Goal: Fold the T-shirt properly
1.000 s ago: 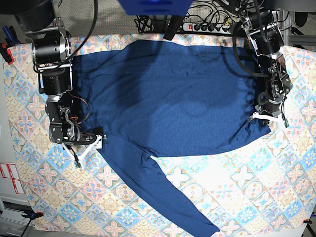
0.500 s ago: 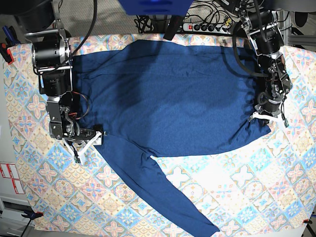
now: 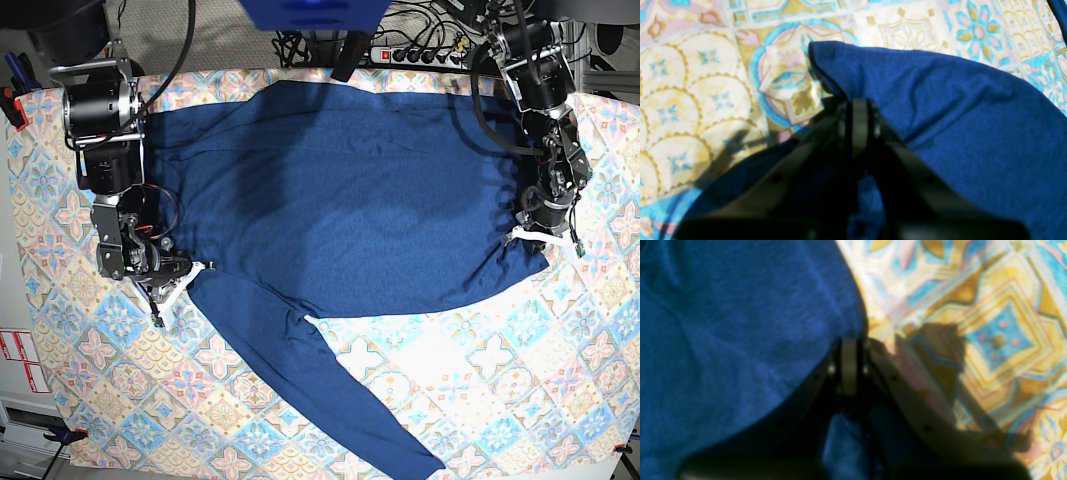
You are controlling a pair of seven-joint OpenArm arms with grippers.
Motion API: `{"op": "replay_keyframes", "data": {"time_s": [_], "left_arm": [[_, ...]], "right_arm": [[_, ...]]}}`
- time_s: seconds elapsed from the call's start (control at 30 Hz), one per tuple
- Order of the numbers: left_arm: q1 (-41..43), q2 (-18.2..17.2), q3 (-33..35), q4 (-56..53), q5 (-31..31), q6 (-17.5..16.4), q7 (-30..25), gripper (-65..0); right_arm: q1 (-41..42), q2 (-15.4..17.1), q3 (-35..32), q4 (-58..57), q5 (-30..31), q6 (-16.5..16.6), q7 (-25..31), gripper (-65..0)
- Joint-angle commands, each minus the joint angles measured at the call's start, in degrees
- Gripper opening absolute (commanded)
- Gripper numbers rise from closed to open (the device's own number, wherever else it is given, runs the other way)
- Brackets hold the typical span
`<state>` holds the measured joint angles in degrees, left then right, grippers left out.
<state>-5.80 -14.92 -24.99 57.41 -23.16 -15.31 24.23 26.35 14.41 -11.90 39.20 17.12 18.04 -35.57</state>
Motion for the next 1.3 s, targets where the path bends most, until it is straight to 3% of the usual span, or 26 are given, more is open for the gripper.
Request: {"op": "replay_keyframes", "data": {"time_s": [0.0, 0.17, 0.4, 0.67, 1.03, 1.17, 1.27], "left_arm": [[-0.7, -0.9, -0.2, 2.3, -0.4, -0.5, -1.1, -65.0], [1.5, -0.8, -0.1, 7.7, -0.4, -0.5, -1.0, -65.0], [2.1, -0.8, -0.2, 8.1, -0.4, -0.5, 0.6, -65.0], [6.6, -0.8, -0.2, 15.2, -0.4, -0.6, 0.6, -65.0], [10.6, -1.3, -2.3, 15.5, -0.4, -0.6, 0.2, -65.0], [10.9, -1.2, -6.0, 15.9, -0.4, -0.6, 0.2, -65.0], [11.2, -1.3, -7.3, 15.9, -0.4, -0.6, 0.2, -65.0]], "right_arm": [[0.9, 0.1, 0.1, 1.6, 0.4, 0.9, -0.8, -64.5], [-2.7, 0.4, 0.6, 11.7, 0.5, 0.9, -1.1, -64.6], [-8.8, 1.5, 0.7, 23.9, 0.7, 0.9, -7.2, -64.6], [-17.9, 3.9, 1.0, 35.0, 0.8, 0.9, -7.2, -64.6], [-27.1, 4.2, 11.3, 45.8, 0.8, 1.1, -9.5, -64.7], [-30.1, 4.2, 15.2, 49.3, 0.8, 6.1, -9.7, -64.7], [-31.7, 4.2, 17.3, 50.3, 0.8, 7.2, -9.7, -64.7]]}}
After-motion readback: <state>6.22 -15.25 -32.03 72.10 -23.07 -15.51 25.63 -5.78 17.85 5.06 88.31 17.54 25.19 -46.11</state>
